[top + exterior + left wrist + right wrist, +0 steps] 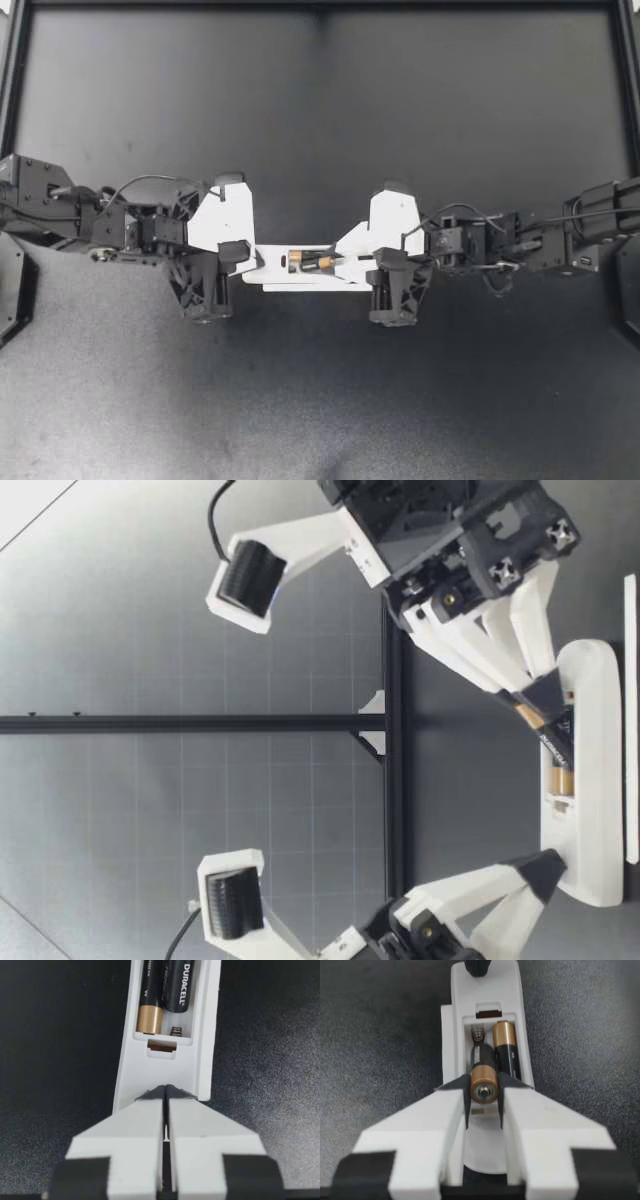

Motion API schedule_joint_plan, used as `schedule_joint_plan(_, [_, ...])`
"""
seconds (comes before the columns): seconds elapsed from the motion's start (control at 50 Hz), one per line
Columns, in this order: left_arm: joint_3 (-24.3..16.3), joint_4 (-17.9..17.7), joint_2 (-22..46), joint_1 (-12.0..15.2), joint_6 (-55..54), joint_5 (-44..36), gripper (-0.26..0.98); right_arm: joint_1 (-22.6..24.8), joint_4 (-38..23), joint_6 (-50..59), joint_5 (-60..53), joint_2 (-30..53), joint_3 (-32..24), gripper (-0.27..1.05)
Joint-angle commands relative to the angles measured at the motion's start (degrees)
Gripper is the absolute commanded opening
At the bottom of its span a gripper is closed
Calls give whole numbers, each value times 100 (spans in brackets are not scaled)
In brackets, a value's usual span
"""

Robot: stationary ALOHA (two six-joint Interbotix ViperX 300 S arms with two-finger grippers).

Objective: Place the battery into the slot of the remote controller.

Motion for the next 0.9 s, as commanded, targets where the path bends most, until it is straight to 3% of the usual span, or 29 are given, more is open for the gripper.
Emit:
schedule_joint_plan(0.0, [-26, -9, -26, 18, -9, 9, -18, -35, -18, -9, 79, -70, -123, 7])
schedule_joint_plan(0.6, [-26, 0, -44, 18, -9, 18, -18, -26, -105, -18, 914, -62, -510, 10])
schedule_joint_plan(0.88, [-35, 0, -44, 9, -9, 18, -18, 53, -114, 0, 1151, -114, -668, 44])
